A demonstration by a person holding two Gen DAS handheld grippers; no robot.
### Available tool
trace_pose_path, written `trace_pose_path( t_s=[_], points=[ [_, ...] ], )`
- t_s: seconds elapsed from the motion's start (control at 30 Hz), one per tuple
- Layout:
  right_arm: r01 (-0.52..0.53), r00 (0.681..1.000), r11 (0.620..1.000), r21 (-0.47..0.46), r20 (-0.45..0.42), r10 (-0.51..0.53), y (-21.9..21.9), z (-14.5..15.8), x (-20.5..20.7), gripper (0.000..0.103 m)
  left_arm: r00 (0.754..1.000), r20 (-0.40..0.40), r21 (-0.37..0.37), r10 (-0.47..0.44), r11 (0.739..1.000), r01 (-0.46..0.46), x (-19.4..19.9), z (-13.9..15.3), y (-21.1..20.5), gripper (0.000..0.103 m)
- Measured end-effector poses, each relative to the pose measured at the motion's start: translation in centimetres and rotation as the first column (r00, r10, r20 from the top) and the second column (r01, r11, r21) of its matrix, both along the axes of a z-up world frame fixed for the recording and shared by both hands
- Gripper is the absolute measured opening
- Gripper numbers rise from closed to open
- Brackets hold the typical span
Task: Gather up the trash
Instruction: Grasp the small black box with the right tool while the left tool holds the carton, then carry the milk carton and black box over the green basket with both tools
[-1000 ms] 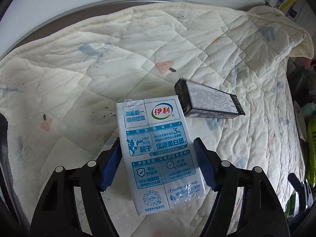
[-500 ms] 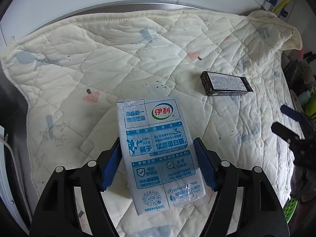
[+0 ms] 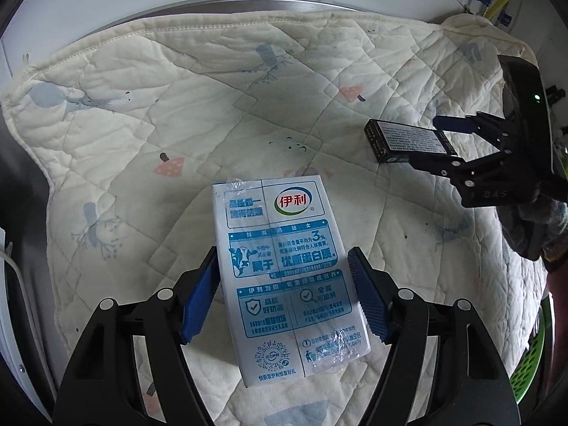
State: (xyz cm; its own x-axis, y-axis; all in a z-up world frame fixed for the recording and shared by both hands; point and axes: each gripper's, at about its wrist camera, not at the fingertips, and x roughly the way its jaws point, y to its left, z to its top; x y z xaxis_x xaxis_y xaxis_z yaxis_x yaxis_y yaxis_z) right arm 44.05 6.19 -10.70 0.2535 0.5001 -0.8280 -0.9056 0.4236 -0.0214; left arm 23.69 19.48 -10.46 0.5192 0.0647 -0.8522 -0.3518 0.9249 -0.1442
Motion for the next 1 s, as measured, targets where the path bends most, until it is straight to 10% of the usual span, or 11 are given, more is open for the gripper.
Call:
trace_pose_path(
  t_s=[0.33, 0.57, 0.83, 1.0],
  points=[
    [-0.095, 0.994, 0.992, -0.084, -0.058, 0.091, 3.3, -2.6, 1.6, 0.089, 1.000, 0.004, -0.007, 0.000, 1.000, 0.001, -0.2, 0.0, -0.2, 0.071],
    [-0.119, 0.990, 0.987, -0.110, -0.092, 0.109, 2.1, -2.0, -0.3, 0.070, 1.000, -0.002, -0.023, 0.013, 1.000, -0.013, -0.1, -0.1, 0.1, 0.073],
    [-0.093, 0.993, 0.992, -0.085, -0.086, 0.086, 3.8, -2.5, -1.5, 0.076, 0.999, -0.025, -0.035, 0.020, 0.999, -0.021, 1.0, -0.8, -0.1, 0.081],
    [-0.036, 0.995, 0.998, -0.048, -0.097, 0.031, 3.0, -2.0, -1.5, 0.054, 0.999, -0.028, -0.012, 0.030, 0.999, -0.031, 1.7, -1.0, -0.1, 0.082]
  ],
)
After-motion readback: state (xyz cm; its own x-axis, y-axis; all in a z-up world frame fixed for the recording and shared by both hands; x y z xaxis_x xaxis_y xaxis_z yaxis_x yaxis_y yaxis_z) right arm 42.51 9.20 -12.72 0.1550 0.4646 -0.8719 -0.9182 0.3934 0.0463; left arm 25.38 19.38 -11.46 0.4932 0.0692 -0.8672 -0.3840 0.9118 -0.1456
